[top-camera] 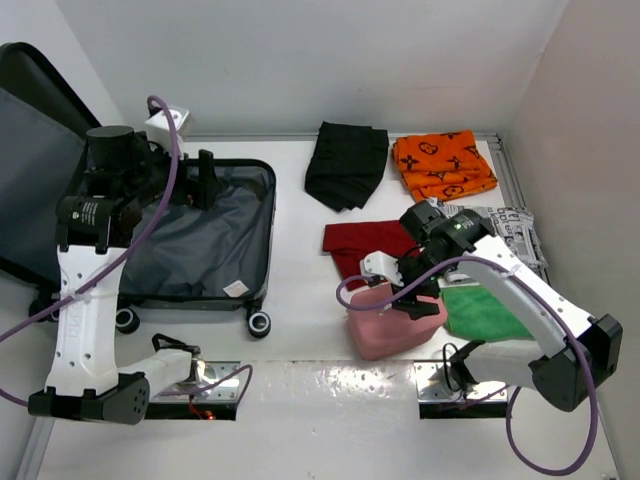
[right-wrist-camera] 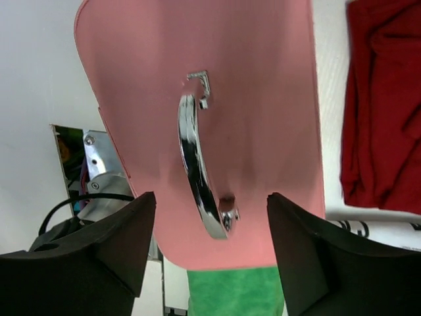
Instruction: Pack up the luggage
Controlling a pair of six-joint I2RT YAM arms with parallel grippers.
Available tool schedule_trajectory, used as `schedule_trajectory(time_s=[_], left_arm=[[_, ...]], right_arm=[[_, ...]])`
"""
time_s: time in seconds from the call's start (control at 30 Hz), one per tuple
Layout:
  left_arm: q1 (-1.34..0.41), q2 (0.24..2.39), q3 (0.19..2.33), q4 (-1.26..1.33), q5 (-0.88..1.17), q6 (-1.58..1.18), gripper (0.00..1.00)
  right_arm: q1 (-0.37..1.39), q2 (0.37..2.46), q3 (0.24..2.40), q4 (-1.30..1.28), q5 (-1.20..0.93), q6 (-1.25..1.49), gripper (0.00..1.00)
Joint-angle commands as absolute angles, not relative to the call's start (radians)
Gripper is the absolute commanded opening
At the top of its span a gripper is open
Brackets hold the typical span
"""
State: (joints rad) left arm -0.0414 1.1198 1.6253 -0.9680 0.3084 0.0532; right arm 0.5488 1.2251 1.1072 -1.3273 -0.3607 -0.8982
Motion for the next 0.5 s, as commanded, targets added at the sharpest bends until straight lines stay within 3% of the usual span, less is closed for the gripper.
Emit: schedule_trajectory(time_s=[0.0,0.13,0.17,0.23,0.3,0.47], left_arm=[[0.0,1.085,1.626,-0.911,0.244,-0.032,1.0],[0.026,1.022,1.583,-0.847,0.178,-0.095,1.0],[0.035,1.008,1.563,-0.832,0.131,-0.124,1.0],[0.035,0.985,1.551,-0.809,0.071,-0.133,1.0],[0.044,0.974,1.56,-0.799,-0.003,-0.143,1.0],[0.063,0.965,1.598,-0.808,-0.103,-0.178,0.96]], right_arm=[[0.572,1.212,1.077,-1.259,-0.373,-0.896,0.68],[0.581,1.22,1.078,-1.207,-0.387,-0.873,0.49],[0.581,1.229,1.089,-1.204,-0.388,-0.87,0.32],[0.584,1.244,1.11,-1.21,-0.39,-0.867,0.12],[0.577,1.255,1.13,-1.21,-0.397,-0.841,0.0],[0.543,1.284,1.371,-1.227,-0.494,-0.743,0.0]])
